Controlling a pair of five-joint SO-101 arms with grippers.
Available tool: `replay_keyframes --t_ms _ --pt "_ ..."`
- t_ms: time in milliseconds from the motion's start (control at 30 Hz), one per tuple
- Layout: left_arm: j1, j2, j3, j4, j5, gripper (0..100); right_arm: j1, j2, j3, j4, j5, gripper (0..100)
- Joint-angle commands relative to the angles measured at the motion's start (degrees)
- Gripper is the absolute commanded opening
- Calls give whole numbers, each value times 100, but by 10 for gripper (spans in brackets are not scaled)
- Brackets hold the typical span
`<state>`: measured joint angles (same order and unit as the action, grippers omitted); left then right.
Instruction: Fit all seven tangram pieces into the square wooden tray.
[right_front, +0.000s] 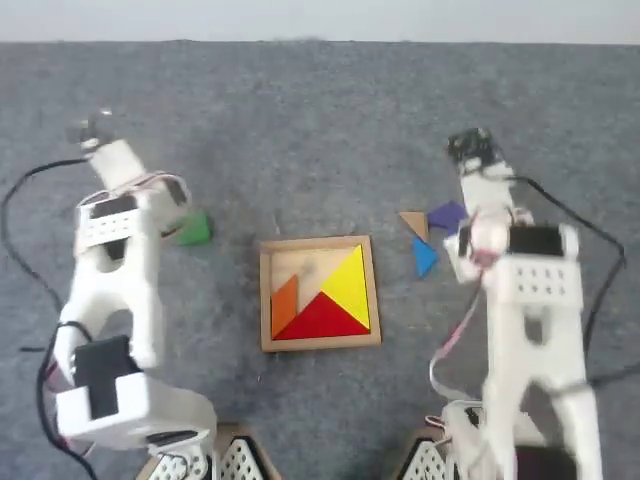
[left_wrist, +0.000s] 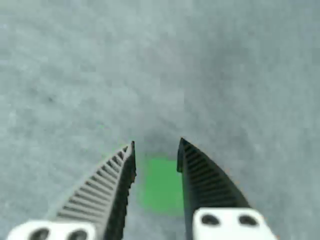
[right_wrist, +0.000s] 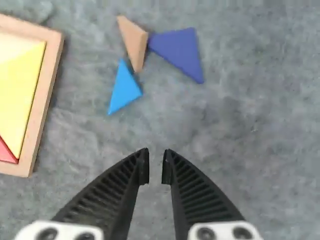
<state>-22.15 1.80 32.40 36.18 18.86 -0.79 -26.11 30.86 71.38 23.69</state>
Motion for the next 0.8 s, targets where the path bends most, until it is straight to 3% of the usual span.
replay_keyframes --t_ms 0,133,367,767 --pt "-53 -53 -4 -202 26 137 -409 1367 -1336 75 88 64" --pt "35 18 40 -202 18 137 -936 2756 -2418 84 -35 77" --pt "26 18 31 -211 -246 137 -1112 4286 -3763 92 466 238" --pt "35 18 13 -237 -255 137 -1059 5367 -4026 -207 905 244"
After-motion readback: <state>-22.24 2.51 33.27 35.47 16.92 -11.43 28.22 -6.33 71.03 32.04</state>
